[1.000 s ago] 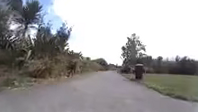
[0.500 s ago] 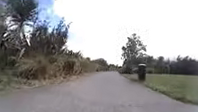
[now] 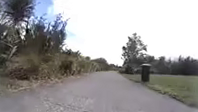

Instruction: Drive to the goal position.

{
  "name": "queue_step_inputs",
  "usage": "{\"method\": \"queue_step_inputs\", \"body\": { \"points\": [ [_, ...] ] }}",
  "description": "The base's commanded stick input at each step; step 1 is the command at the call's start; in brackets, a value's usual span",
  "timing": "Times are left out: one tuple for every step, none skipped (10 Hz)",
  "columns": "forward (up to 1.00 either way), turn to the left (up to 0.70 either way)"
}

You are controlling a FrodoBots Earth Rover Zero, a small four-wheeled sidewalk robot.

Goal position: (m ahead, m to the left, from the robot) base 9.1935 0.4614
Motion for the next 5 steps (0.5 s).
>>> {"method": "queue_step_inputs", "body": {
  "points": [
    [0.85,0.00],
    [0.85,0.00],
    [0.85,0.00],
    [0.85,0.00],
    [0.85,0.00]
  ]
}}
